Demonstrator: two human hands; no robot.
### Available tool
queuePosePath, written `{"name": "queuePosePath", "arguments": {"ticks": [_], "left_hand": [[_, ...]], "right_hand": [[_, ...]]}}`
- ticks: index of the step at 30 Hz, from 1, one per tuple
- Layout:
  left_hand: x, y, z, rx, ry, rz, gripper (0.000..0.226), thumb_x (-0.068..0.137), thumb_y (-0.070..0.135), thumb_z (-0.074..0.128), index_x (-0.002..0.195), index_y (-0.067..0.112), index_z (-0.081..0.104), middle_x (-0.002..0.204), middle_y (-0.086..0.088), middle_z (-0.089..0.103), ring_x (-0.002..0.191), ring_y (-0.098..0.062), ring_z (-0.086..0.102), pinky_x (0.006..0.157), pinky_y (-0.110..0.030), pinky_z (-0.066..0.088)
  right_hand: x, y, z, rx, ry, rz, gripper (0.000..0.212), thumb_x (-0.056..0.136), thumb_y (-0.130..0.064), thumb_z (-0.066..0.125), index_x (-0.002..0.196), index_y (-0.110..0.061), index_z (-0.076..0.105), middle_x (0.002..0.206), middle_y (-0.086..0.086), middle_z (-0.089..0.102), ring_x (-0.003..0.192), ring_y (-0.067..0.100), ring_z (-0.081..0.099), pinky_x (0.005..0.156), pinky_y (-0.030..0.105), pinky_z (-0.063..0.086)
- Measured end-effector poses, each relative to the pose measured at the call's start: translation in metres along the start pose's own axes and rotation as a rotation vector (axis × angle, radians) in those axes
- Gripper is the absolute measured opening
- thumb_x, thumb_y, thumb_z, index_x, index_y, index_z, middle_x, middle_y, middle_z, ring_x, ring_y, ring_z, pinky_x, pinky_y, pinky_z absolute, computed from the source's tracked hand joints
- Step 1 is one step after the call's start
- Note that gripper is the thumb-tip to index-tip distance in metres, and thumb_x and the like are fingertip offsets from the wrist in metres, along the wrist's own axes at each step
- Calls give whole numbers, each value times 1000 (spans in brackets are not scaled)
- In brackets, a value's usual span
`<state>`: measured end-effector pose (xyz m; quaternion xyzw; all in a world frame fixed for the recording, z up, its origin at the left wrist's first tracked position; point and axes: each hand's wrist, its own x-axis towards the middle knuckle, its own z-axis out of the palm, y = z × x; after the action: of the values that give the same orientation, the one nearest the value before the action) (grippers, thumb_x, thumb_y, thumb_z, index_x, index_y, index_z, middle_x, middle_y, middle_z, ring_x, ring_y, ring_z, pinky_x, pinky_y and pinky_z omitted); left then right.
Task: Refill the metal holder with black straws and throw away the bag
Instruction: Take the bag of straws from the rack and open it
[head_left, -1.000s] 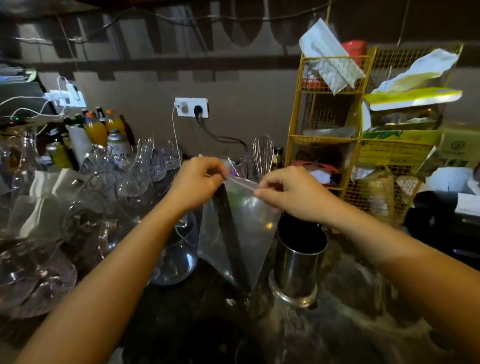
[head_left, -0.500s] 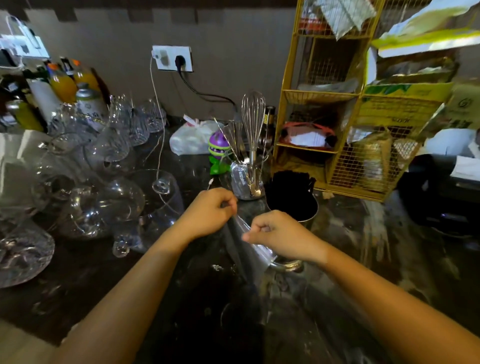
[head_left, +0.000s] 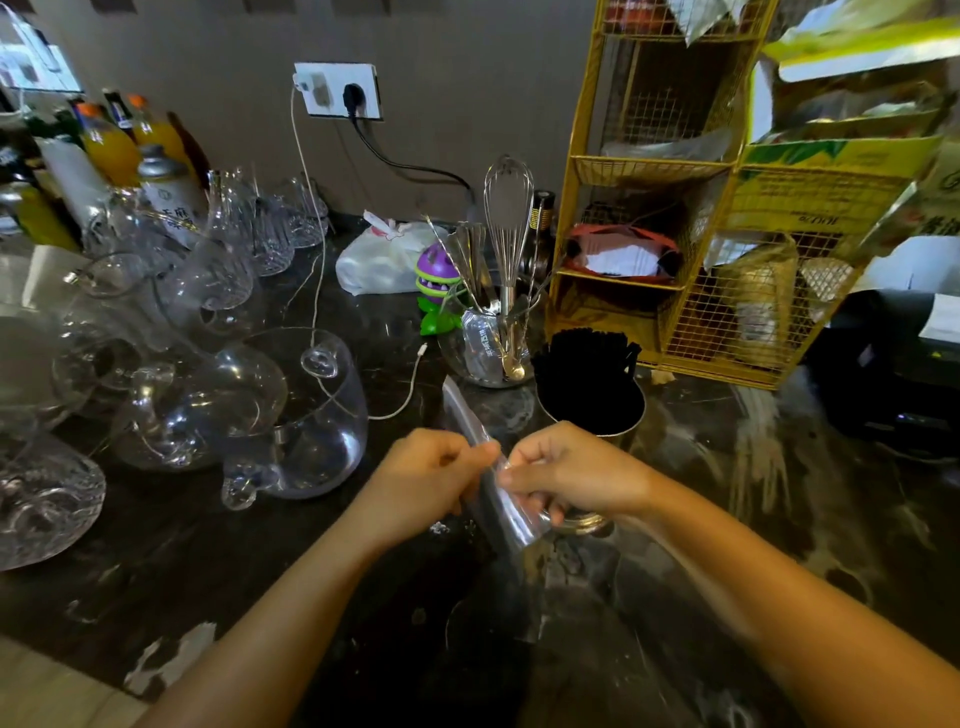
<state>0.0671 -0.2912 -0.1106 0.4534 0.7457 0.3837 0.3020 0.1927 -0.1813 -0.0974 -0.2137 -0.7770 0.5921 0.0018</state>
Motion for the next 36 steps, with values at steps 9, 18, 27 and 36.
{"name": "queuePosePath", "arguments": {"ticks": [9, 18, 27, 36], "left_hand": [[-6, 2, 7, -247, -80, 7, 43, 77, 48, 47, 66, 10, 63, 56, -4, 61, 45, -7, 53, 42, -9, 37], [-7, 10, 3, -266, -163, 60, 39, 87, 35, 41, 75, 4, 62, 67, -17, 60, 53, -19, 49, 50, -22, 37], [-2, 8, -2, -513, -154, 126, 41, 82, 36, 43, 66, 1, 55, 52, -12, 48, 42, -11, 38, 37, -13, 32], [-2, 19, -6, -735, -56, 196, 35, 82, 29, 47, 48, 22, 50, 39, 9, 45, 35, -5, 37, 42, -12, 37]], "right_hand": [[1, 2, 9, 50, 23, -65, 26, 80, -14, 63, 55, -20, 57, 38, -11, 57, 40, -1, 53, 41, 10, 40], [3, 1, 18, 118, 48, -153, 19, 75, -9, 66, 59, -16, 60, 38, -12, 60, 39, 1, 54, 38, 9, 35], [6, -5, 26, 359, 23, -217, 27, 81, -25, 57, 54, -22, 56, 41, -3, 57, 39, 7, 51, 43, 17, 40], [12, -18, 31, 596, 77, -309, 21, 79, -20, 51, 69, -1, 54, 56, -1, 66, 51, 15, 63, 60, 23, 52]]}}
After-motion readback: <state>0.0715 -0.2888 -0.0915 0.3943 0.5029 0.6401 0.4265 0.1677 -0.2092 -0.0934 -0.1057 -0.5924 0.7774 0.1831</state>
